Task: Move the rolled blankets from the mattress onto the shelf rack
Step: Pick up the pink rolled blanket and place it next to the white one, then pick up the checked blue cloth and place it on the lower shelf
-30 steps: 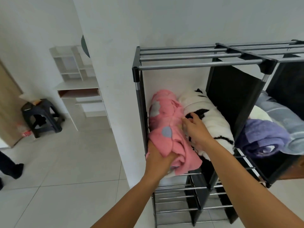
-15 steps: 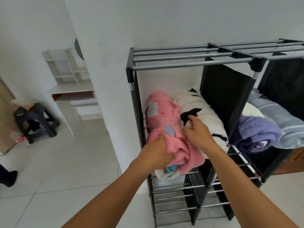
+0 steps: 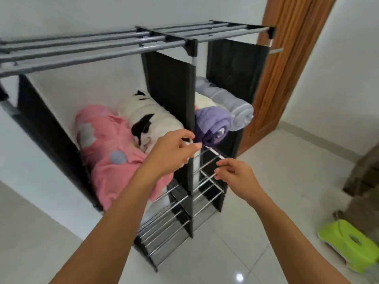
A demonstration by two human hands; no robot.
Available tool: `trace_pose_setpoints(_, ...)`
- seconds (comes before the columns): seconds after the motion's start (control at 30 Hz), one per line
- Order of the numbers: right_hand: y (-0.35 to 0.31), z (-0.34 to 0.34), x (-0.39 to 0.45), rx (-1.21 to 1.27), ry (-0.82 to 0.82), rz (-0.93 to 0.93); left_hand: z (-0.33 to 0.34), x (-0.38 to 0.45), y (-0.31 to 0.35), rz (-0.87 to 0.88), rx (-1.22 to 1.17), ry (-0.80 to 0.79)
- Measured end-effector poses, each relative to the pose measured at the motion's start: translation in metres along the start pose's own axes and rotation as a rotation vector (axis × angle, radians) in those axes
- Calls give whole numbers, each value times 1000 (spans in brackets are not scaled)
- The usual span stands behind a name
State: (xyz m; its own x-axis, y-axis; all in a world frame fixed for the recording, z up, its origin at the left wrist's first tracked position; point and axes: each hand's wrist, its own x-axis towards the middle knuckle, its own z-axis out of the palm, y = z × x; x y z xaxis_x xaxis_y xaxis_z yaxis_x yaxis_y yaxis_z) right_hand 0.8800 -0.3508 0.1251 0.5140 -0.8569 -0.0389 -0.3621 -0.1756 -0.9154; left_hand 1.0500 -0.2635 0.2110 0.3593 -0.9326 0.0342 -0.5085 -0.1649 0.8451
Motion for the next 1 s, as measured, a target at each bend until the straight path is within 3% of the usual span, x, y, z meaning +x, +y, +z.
trace_pose_setpoints(0.1,61,-58,-51,93,195,253,106,26,-9,-45,-22,-312)
trace_pose_setpoints(0.23,144,-125,-159,686,614,632,239,3,8,-169,-46,-800)
trace_pose_setpoints(0.33,190,-158,-258,1022,940,719,314,-40,39,-183,5,-1024)
trace_pose_setpoints(0.47,221,-182,-390,1195,1278,674,401,-108,91,-79,108,-1201)
trace_pose_setpoints(0.63,245,-200,-552,1288,1602,664,501,-212,154,77,149,-1299)
trace_pose_setpoints(0.8,266,-208,-680,1317,1851,649,594,-330,178,210,303,-1477)
trace_pose_setpoints(1.0,288,-214,-773,1248,2022,696,675,-449,198,347,508,-1697)
